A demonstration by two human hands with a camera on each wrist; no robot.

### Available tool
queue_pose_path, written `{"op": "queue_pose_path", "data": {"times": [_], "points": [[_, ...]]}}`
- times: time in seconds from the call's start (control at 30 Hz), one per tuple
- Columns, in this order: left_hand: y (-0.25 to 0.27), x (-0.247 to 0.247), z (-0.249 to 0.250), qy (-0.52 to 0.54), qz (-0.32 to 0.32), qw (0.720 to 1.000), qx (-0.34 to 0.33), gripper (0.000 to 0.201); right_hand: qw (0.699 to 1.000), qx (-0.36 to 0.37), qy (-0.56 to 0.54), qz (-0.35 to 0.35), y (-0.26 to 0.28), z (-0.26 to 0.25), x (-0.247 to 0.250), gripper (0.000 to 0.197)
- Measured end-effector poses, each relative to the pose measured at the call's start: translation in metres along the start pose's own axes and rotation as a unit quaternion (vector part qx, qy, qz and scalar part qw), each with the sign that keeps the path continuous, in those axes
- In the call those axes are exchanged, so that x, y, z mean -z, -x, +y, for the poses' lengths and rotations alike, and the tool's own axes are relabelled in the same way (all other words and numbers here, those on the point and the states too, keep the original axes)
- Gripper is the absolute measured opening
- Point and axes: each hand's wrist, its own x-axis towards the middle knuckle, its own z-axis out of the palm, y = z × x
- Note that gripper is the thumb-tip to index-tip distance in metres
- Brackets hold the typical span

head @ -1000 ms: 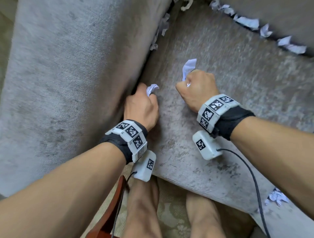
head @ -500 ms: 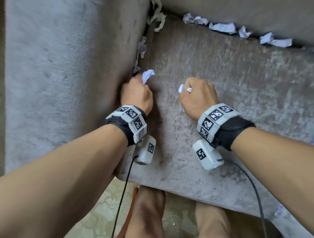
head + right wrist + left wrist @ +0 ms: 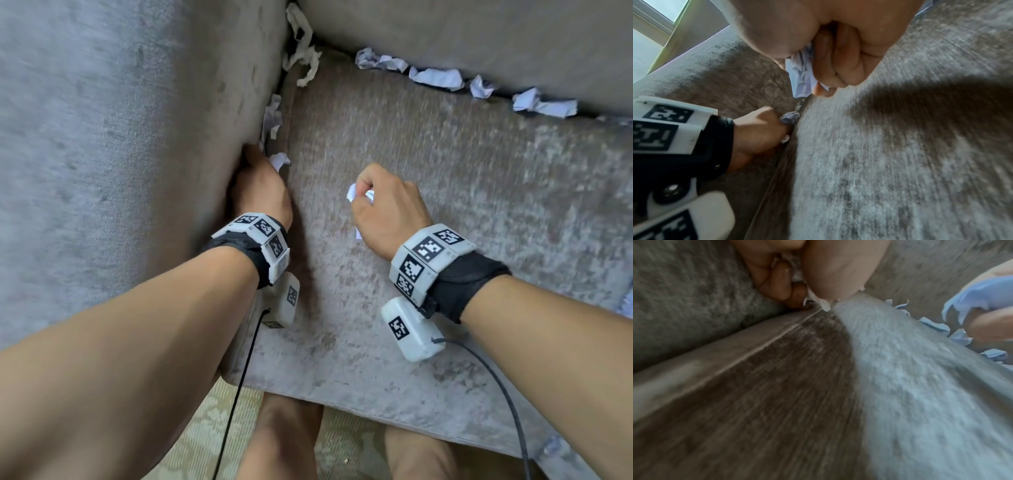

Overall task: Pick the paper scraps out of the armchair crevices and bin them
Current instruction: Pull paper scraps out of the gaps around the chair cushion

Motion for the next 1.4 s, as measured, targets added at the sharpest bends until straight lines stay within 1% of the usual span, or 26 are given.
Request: {"op": "queue_pose_path", "data": {"times": [0.1,0.17,0.27,0.4,0.47,0.53,0.67,0.77,0.83,1.0,1.07,1.1,1.2,1.23,1.3,1.4], "points": [[-0.003,0.0,0.001,-0.001,0.012,1.0,0.016,0.016,1.0,-0.009,0.006,0.006,-0.003,0.005,0.0,0.011],[-0.004,-0.001,-0.002,0.01,0.017,1.0,0.013,0.014,1.0,-0.015,0.004,0.004,-0.004,0.005,-0.001,0.011],[-0.002,0.0,-0.004,0.037,0.012,0.999,0.002,0.016,1.0,-0.008,-0.006,0.01,-0.008,-0.002,0.001,0.011],[0.011,0.012,-0.001,0.076,-0.003,0.996,0.041,0.023,1.0,-0.015,-0.003,0.015,-0.019,-0.022,0.001,0.009],[0.021,0.02,-0.003,0.087,-0.03,0.994,0.052,0.024,1.0,-0.018,0.0,0.022,-0.027,-0.033,-0.004,0.011],[0.03,0.027,-0.008,0.101,-0.054,0.992,0.05,0.024,1.0,-0.017,0.0,0.023,-0.036,-0.044,-0.01,0.015],[0.048,0.035,-0.02,0.138,-0.065,0.987,0.05,0.021,0.999,0.009,0.019,0.025,-0.054,-0.061,-0.023,0.029],[0.06,0.032,-0.03,0.154,-0.049,0.986,0.048,0.024,0.998,0.011,0.037,0.045,-0.068,-0.066,-0.032,0.03],[0.065,0.027,-0.035,0.167,-0.034,0.984,0.051,0.023,0.997,0.0,0.032,0.072,-0.077,-0.068,-0.033,0.031],[0.07,0.023,-0.038,0.241,0.003,0.969,0.057,0.024,0.989,-0.048,0.016,0.141,-0.101,-0.08,-0.028,0.043],[0.069,0.025,-0.037,0.27,0.015,0.962,0.046,0.021,0.986,-0.044,0.029,0.159,-0.11,-0.085,-0.029,0.044],[0.067,0.026,-0.037,0.28,0.014,0.959,0.041,0.021,0.985,-0.04,0.037,0.162,-0.114,-0.087,-0.03,0.044],[0.062,0.026,-0.036,0.295,-0.005,0.955,0.04,0.047,0.986,-0.022,0.049,0.158,-0.126,-0.093,-0.032,0.043],[0.06,0.026,-0.036,0.294,-0.01,0.955,0.042,0.051,0.985,-0.021,0.061,0.157,-0.129,-0.093,-0.032,0.043],[0.057,0.025,-0.036,0.292,-0.019,0.955,0.049,0.052,0.984,-0.03,0.08,0.158,-0.135,-0.094,-0.031,0.04],[0.052,0.024,-0.033,0.288,-0.028,0.956,0.055,0.047,0.984,-0.04,0.072,0.157,-0.142,-0.096,-0.027,0.034]]}}
